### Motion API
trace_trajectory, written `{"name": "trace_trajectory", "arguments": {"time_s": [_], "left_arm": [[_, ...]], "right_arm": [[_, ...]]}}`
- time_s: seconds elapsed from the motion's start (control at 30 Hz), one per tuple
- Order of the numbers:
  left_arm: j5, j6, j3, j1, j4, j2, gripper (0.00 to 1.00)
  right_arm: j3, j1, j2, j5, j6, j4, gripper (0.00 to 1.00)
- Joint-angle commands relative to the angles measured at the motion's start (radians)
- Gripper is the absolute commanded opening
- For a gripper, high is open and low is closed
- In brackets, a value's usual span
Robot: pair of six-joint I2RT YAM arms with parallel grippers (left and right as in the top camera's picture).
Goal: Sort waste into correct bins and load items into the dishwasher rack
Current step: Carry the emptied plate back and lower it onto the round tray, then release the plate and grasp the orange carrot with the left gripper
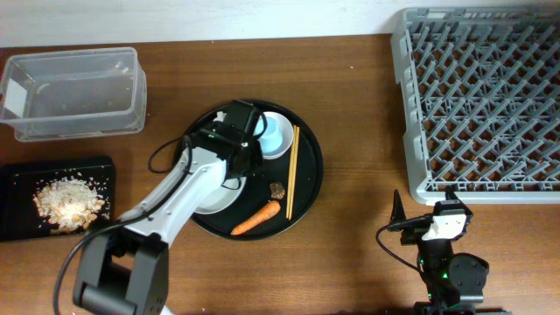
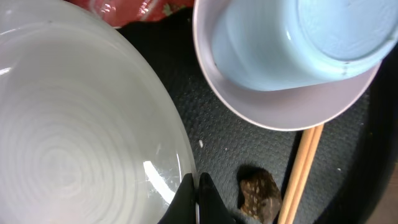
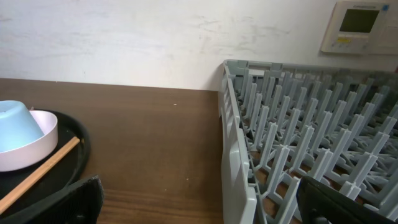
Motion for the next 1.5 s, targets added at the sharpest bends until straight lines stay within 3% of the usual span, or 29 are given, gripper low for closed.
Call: {"name": "trace_trajectory", "arguments": {"time_s": [0.0, 0.13, 0.33, 0.57, 0.73, 0.77, 0.83, 1.0, 1.13, 1.33, 1.47], "left_arm": [[-0.026, 0.020, 0.006, -0.008, 0.025, 0.026, 0.00], [-0.029, 0.020, 0.006, -0.008, 0.029, 0.028, 0.02], [-0.029, 0.020, 0.006, -0.008, 0.018, 0.027, 0.24], [-0.029, 0.020, 0.022, -0.008, -0.021, 0.021, 0.24], [-0.012, 0.056, 0.126, -0.011, -0.176, -0.026, 0.24], [0.029, 0.122, 0.143, -0.013, -0.206, -0.040, 0.30], [0.089, 0.171, 0.146, -0.018, -0.234, -0.057, 0.59], [0.137, 0.287, 0.138, -0.045, -0.349, -0.059, 0.82], [0.040, 0.306, 0.136, -0.048, -0.398, -0.059, 0.80], [0.197, 0.475, 0.065, -0.082, -0.381, -0.058, 0.80], [0.201, 0.480, -0.004, -0.117, -0.311, -0.058, 0.74]], "right_arm": [[-0.005, 0.006, -0.008, 0.005, 0.005, -0.005, 0.98], [-0.005, 0.006, -0.008, 0.005, 0.005, -0.005, 0.98], [-0.005, 0.006, -0.008, 0.005, 0.005, -0.005, 0.98], [-0.005, 0.006, -0.008, 0.005, 0.005, -0.005, 0.98], [-0.005, 0.006, -0.008, 0.005, 0.005, -0.005, 0.98], [-0.005, 0.006, -0.008, 0.005, 0.005, -0.005, 0.98], [-0.005, 0.006, -0.008, 0.005, 0.005, -0.005, 0.98], [-0.005, 0.006, -0.008, 0.005, 0.005, -0.005, 0.98], [-0.005, 0.006, -0.008, 0.005, 0.005, -0.005, 0.98], [-0.005, 0.006, -0.008, 0.004, 0.005, -0.005, 0.98], [-0.005, 0.006, -0.008, 0.005, 0.005, -0.005, 0.98]]}}
